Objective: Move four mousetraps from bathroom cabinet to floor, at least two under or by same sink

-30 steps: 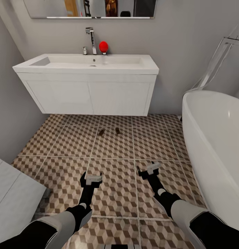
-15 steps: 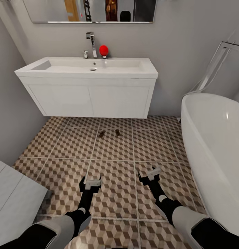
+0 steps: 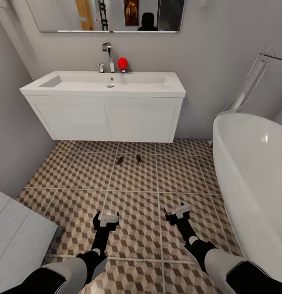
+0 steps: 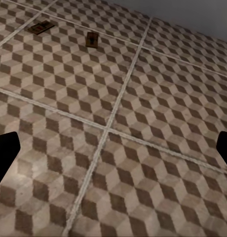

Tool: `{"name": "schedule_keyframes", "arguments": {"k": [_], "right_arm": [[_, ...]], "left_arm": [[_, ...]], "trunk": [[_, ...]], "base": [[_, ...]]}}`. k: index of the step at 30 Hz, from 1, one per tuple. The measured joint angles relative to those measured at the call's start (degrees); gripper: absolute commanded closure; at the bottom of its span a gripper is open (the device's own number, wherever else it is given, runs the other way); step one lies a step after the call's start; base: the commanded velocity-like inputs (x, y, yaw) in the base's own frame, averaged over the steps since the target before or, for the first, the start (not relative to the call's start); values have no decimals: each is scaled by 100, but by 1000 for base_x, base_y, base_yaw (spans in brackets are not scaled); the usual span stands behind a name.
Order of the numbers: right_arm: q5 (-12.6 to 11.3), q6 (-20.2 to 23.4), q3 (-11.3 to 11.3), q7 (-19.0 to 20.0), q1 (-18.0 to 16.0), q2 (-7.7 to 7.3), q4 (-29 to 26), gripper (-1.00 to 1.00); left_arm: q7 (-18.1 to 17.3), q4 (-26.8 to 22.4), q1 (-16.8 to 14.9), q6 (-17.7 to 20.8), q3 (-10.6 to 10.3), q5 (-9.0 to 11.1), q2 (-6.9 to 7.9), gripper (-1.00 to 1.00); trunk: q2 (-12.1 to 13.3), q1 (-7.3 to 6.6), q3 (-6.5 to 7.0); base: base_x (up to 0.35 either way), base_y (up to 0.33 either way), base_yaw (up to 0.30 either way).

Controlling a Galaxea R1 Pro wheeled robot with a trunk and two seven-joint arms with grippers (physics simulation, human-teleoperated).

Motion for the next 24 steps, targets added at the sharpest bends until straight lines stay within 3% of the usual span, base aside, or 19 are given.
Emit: {"name": "schedule_keyframes", "arguments": {"k": [24], "right_arm": [[-6, 0, -2, -1, 26, -61, 19, -100]], "left_arm": [[0, 2, 73, 3, -2, -1, -3, -100]], "trunk": [[963, -527, 431]], "base": [[0, 0, 0]]}}
